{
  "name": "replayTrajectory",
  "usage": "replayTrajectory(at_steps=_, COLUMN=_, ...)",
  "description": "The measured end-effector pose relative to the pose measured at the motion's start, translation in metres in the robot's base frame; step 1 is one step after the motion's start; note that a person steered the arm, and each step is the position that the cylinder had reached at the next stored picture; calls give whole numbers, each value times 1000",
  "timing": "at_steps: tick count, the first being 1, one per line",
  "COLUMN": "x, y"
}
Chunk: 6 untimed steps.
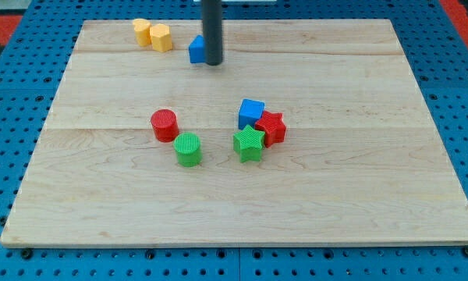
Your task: Move the blue cube to the bottom of the yellow heart
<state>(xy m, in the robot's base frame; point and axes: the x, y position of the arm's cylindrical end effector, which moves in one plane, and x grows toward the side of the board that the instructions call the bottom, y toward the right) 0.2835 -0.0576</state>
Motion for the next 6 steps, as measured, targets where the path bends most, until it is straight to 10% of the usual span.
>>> replayTrajectory(at_steps=2, x=-21, y=-31)
replayTrajectory(at_steps=5, x=156, y=206)
replayTrajectory(at_steps=6, x=179, y=151)
